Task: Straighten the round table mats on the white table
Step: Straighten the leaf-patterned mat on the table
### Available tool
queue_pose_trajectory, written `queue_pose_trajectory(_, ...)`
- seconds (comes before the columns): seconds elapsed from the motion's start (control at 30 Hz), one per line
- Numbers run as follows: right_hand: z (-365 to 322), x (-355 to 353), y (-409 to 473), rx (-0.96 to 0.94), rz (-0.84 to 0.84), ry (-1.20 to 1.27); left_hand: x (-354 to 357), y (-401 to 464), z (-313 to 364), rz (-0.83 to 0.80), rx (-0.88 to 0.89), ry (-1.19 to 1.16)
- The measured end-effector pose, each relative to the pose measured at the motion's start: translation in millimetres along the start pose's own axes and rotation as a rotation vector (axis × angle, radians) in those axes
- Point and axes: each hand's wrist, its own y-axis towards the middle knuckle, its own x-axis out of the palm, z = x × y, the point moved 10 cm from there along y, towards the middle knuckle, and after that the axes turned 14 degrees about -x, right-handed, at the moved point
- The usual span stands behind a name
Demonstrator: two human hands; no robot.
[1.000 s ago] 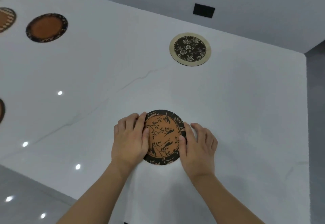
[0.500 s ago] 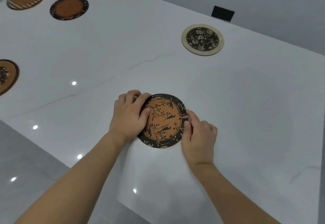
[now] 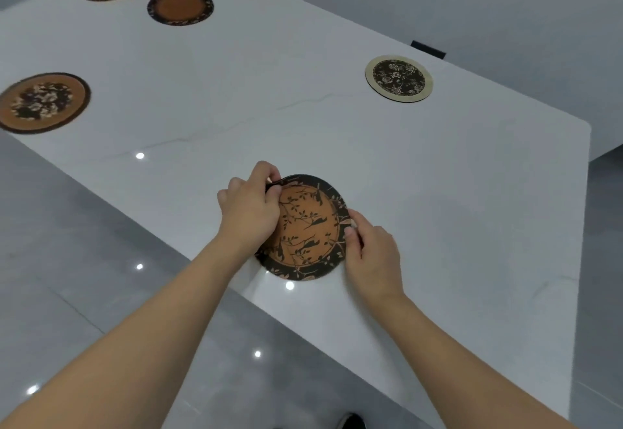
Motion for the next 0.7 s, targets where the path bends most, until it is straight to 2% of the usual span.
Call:
queue_pose_trajectory(0.07, -14.4, 9.0, -11.1, -0.048, -0.050, -0.068, -5.0, -6.7, -17.5, -0.009, 0.013, 0.052)
queue_pose_trajectory(0.17, -26.6, 12.3, -19.8, -0.074, -0.022, -0.182, -2.6, -14.4, -36.7, -0.002, -0.008, 0.063)
queue_pose_trajectory(0.37, -25.9, 15.1, -19.0, -0.085, -0.024, -0.243, -2.3, -23.3, -37.3, 0.178, 0.036, 0.086)
queue_pose_trajectory(0.7, -27.9, 19.1, -17.9, -0.037, -0.058, -0.335, -3.5, -24.1, -41.6, 0.114, 0.047, -0.002)
